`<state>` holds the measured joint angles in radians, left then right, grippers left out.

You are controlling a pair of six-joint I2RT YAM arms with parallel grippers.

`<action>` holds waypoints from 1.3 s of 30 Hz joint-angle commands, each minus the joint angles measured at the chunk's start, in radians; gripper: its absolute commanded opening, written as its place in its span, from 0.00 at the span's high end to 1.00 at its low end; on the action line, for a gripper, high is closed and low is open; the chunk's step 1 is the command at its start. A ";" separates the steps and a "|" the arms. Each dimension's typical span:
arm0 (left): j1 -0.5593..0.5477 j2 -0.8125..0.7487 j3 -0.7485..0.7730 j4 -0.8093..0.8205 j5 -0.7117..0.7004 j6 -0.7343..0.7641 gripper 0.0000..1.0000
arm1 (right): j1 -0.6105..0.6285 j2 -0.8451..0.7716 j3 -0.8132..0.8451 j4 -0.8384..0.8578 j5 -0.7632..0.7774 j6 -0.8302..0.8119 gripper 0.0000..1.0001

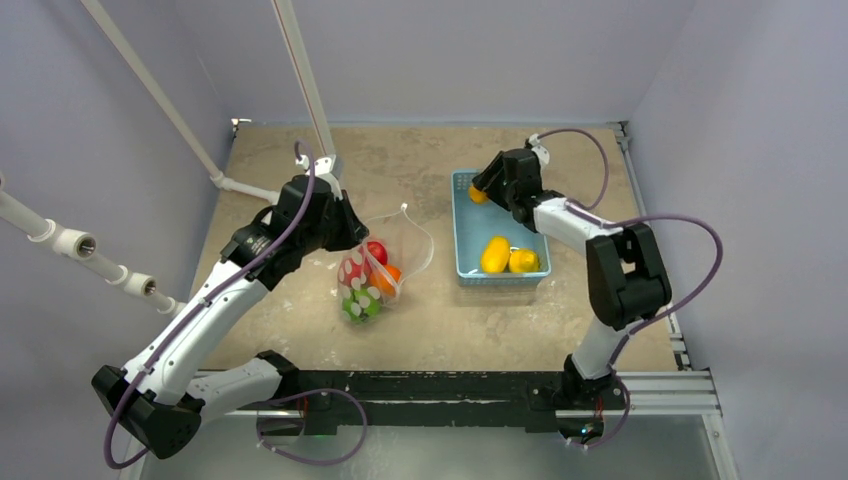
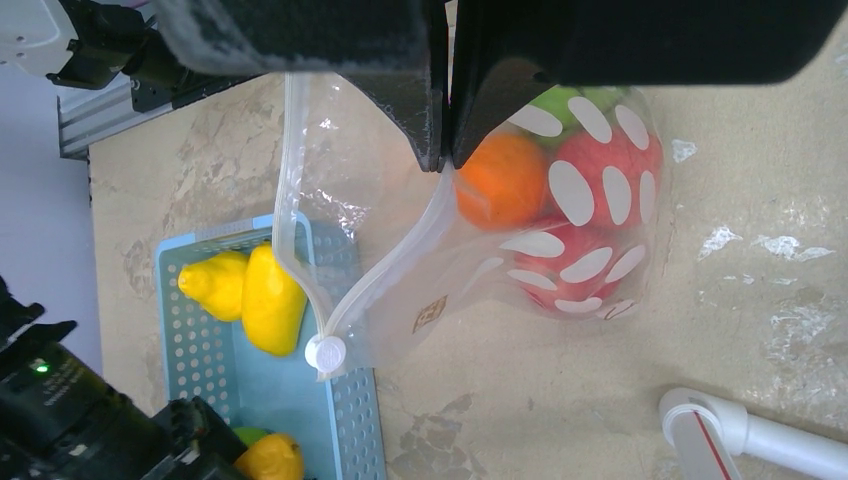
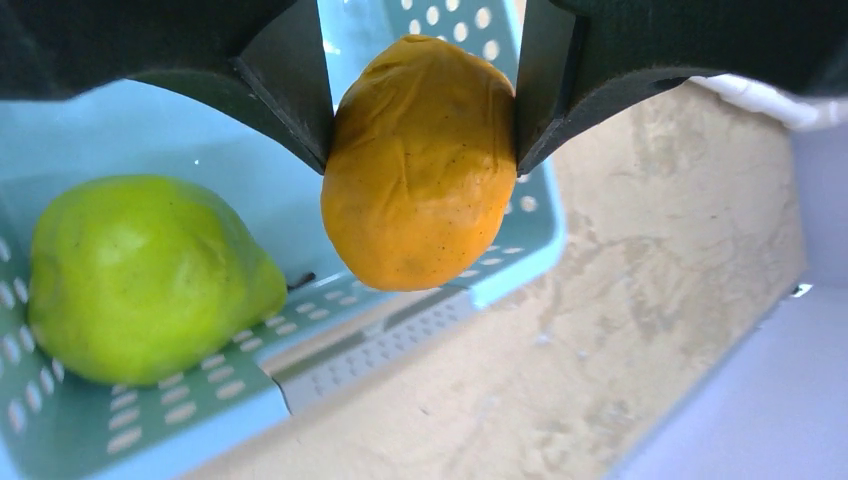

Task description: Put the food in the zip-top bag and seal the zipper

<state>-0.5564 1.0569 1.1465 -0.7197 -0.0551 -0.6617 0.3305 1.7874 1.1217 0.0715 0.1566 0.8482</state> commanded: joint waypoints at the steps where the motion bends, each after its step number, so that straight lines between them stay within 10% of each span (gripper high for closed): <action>1: 0.007 -0.014 -0.025 0.047 0.008 -0.001 1.00 | -0.005 -0.104 -0.007 0.022 0.030 -0.100 0.86; 21: 0.007 -0.024 -0.034 0.047 0.007 -0.008 1.00 | 0.081 -0.528 -0.084 0.009 -0.298 -0.417 0.92; 39: 0.007 -0.041 -0.024 0.024 0.006 -0.003 1.00 | 0.459 -0.543 0.009 -0.095 -0.231 -0.523 0.93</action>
<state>-0.5564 1.0382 1.1145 -0.7055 -0.0551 -0.6621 0.7620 1.2499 1.0790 0.0002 -0.1146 0.3641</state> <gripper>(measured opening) 0.008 0.604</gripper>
